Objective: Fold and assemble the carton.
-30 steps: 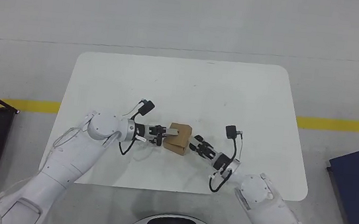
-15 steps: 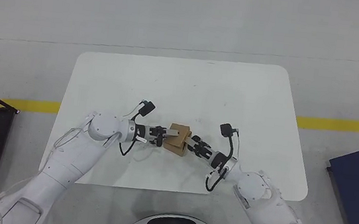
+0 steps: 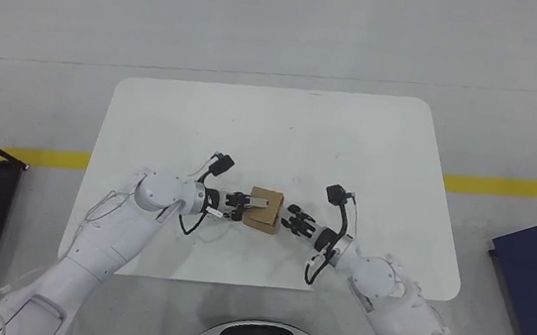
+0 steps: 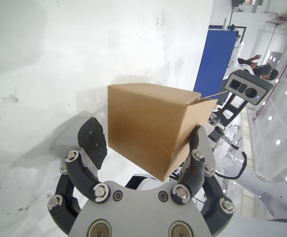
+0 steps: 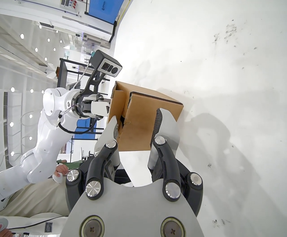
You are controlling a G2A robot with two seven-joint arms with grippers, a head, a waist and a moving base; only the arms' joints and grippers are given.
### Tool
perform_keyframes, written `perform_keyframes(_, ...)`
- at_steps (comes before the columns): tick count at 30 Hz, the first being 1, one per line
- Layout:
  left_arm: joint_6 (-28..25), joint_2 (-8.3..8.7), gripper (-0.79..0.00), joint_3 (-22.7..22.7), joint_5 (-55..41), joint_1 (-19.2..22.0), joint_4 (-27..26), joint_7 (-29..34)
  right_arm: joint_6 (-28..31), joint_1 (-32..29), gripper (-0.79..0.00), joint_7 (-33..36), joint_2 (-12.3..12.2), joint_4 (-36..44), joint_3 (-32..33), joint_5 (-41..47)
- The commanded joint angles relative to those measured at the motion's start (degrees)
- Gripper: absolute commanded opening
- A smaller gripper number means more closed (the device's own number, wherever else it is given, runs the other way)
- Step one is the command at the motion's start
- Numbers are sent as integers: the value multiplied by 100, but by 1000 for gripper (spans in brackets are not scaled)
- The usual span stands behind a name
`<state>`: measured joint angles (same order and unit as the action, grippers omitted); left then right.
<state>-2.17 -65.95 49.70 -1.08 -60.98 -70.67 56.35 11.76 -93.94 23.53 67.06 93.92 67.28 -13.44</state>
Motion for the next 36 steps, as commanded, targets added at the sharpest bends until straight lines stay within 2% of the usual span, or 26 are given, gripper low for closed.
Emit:
perform_keyframes(1,-1,0,-18,2,15,4,6,-2,-2,-45,-416,-69,-9,63,57,-11)
perform_keyframes(9,-10,-2,0,1,56,17,9,6,20,-171,-403,-79,-42,191,188,-2)
perform_keyframes(28,-15,-20,0,-19,48,51,50,60,113,210,-366,63,12,-10,-161,62)
perform_keyframes(36,-28,-22,0,0,26,62,62,77,99,277,-385,105,15,-41,-201,86)
